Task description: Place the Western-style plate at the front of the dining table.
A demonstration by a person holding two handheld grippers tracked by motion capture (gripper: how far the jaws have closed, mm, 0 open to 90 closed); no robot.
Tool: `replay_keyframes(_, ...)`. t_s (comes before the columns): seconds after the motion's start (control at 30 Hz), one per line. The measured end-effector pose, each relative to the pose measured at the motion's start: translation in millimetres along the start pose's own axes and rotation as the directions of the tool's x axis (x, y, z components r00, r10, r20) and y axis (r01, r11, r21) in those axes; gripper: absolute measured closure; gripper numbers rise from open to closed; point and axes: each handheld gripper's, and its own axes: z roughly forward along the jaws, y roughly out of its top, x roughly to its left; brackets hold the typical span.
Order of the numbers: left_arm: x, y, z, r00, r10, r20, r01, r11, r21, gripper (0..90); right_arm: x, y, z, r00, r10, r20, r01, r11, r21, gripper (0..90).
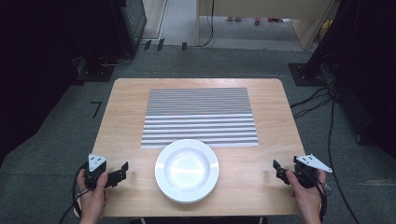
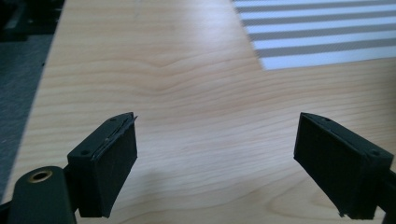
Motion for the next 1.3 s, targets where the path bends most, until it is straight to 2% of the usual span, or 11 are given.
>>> replay_keyframes(0.17, -16.6, 9.7, -2.5, 0.9977, 0.010, 0.068, -0.009, 0.9998, -0.016, 13.6, 12.0, 8.9, -3.9, 0.9996, -0.012, -0.027, 0.011, 0.9996, -0.025, 14.6)
replay_keyframes(0.3, -25.6, 14.9, -2.2, 0.9952, 0.026, 0.094, -0.024, 0.9996, -0.017, 13.6, 23.4, 16.2, -6.4, 0.9983, -0.024, -0.053, 0.022, 0.9990, -0.040, 14.5)
replay_keyframes(0.47, -31.5, 21.1, -4.7, 0.9915, 0.018, 0.129, -0.014, 0.9995, -0.028, 13.6, 38.6, 28.0, -12.1, 0.9952, -0.047, -0.086, 0.041, 0.9970, -0.066, 14.5)
replay_keyframes(0.77, -47.2, 30.1, -3.1, 0.9864, 0.046, 0.158, -0.041, 0.9986, -0.032, 13.6, 56.0, 41.2, -16.0, 0.9910, -0.056, -0.121, 0.045, 0.9946, -0.093, 14.7)
replay_keyframes(1.0, -60.2, 33.6, 0.0, 0.9811, 0.064, 0.183, -0.059, 0.9977, -0.033, 13.6, 70.7, 47.6, -11.7, 0.9874, -0.067, -0.144, 0.053, 0.9941, -0.095, 15.1)
replay_keyframes(1.13, -66.4, 34.3, 1.2, 0.9779, 0.068, 0.197, -0.063, 0.9974, -0.036, 13.6, 79.4, 50.9, -9.3, 0.9852, -0.056, -0.162, 0.040, 0.9939, -0.103, 16.0)
replay_keyframes(1.3, -73.9, 33.1, 3.0, 0.9742, 0.088, 0.208, -0.083, 0.9959, -0.035, 13.6, 92.3, 55.2, -5.7, 0.9819, -0.073, -0.175, 0.053, 0.9920, -0.114, 16.6)
